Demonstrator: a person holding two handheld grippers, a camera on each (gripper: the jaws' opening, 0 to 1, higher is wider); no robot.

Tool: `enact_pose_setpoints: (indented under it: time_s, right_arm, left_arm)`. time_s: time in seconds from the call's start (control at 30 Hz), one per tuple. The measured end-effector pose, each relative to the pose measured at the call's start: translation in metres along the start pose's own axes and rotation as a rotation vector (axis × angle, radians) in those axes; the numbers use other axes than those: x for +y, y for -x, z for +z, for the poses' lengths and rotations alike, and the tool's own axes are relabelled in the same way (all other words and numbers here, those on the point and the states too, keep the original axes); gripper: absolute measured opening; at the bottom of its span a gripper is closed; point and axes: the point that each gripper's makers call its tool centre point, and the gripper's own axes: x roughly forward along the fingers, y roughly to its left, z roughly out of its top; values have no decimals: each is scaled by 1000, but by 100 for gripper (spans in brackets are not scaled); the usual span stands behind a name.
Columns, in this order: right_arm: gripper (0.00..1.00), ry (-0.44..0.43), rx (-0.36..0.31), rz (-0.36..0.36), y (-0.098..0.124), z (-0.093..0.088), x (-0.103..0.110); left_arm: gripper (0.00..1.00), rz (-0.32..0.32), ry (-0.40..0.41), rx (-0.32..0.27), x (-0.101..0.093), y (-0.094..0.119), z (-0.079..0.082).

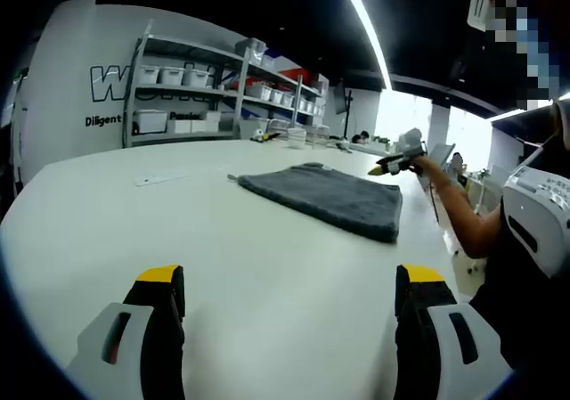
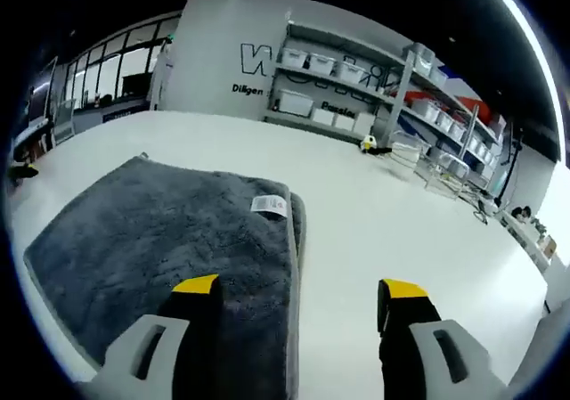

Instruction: Open the folded towel by lifting each exposed corner and separating the folded layers until the towel lies flat within the target outline without major curled edges

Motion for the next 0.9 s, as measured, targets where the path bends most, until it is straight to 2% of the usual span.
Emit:
enact_pose_setpoints:
  time_s: [0.13,0.2,0.43,0.5,0.6,0.77,0.9]
  right_arm:
    - [93,-38,8,3,8,-4,4]
    - [98,-45,17,11,11,-8,6]
    - [97,-48,39,24,21,-29,15]
    - [97,-79,39,33,24,-36,16]
    - [91,-101,35,20,28,-43,12]
    - [72,-154,22,28,33,-54,4]
    - [48,-155,12,24,39,-58,3]
  left_arm:
    - [98,6,-3,-1,1,0,1]
    - [98,6,-2,-1,2,1,0]
    - [98,7,-7,-8,2,1,0]
    - [98,7,-5,-7,2,1,0]
    - [98,5,-4,-7,2,1,0]
    - [98,-4,-7,-9,-1,0,0]
    - [98,-8,-5,-8,-2,0,0]
